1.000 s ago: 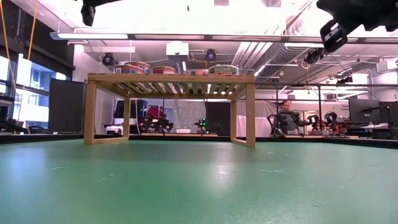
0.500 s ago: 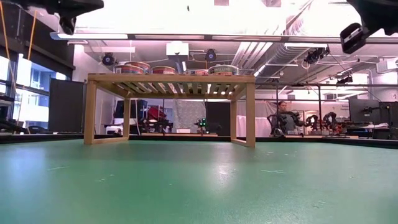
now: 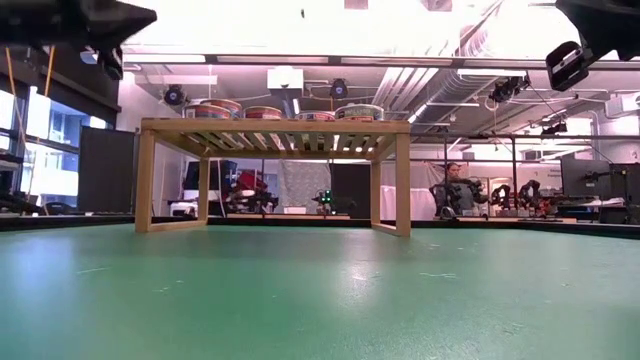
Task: Stack canned seafood by type on shelf
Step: Return to Home Position
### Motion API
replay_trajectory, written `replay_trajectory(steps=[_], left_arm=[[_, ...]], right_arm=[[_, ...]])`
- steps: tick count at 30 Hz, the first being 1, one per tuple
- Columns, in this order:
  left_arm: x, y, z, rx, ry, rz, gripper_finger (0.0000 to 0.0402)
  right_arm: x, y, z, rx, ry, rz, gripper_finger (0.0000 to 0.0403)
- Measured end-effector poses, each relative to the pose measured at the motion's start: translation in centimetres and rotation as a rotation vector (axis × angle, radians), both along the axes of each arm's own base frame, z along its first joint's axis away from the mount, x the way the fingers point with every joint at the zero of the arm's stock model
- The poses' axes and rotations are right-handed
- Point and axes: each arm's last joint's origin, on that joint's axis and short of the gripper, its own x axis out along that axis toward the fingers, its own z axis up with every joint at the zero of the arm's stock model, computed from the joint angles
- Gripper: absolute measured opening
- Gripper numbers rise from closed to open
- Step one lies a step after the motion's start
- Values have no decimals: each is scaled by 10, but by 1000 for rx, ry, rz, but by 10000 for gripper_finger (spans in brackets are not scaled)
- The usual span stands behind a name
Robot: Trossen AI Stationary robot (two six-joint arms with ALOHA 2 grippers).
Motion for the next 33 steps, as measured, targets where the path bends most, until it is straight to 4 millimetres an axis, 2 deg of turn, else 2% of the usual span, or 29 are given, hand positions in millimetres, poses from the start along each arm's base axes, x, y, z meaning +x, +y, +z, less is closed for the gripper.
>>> replay_trajectory(steps=[7, 9, 12, 14, 16, 21, 25, 29, 33], left_arm=[[5, 1, -34, 10, -24, -25, 0], [7, 0, -41, 13, -14, -33, 0], [9, 0, -50, 17, -23, -33, 0], [11, 0, -55, 18, -7, -32, 0], [11, 1, -56, 18, -4, -28, 0], [11, 1, -56, 47, 3, -30, 0], [11, 3, -57, 77, 15, -25, 0], [12, 4, -60, 108, 50, -39, 0], [12, 3, -61, 109, 70, -55, 0]], right_arm=[[0, 0, 0, 14, -1, 14, 0], [1, 1, 0, 21, -51, 15, 0], [6, 4, -15, 13, -164, 45, 0], [7, 4, -20, -15, -140, 34, 0], [8, 1, -19, -25, -132, -20, 0], [4, -7, 1, -118, -171, -93, 0], [2, -13, 8, -173, -141, -81, 0], [5, -13, -1, -163, -123, 37, 0], [12, -15, -23, -129, -98, 20, 0]])
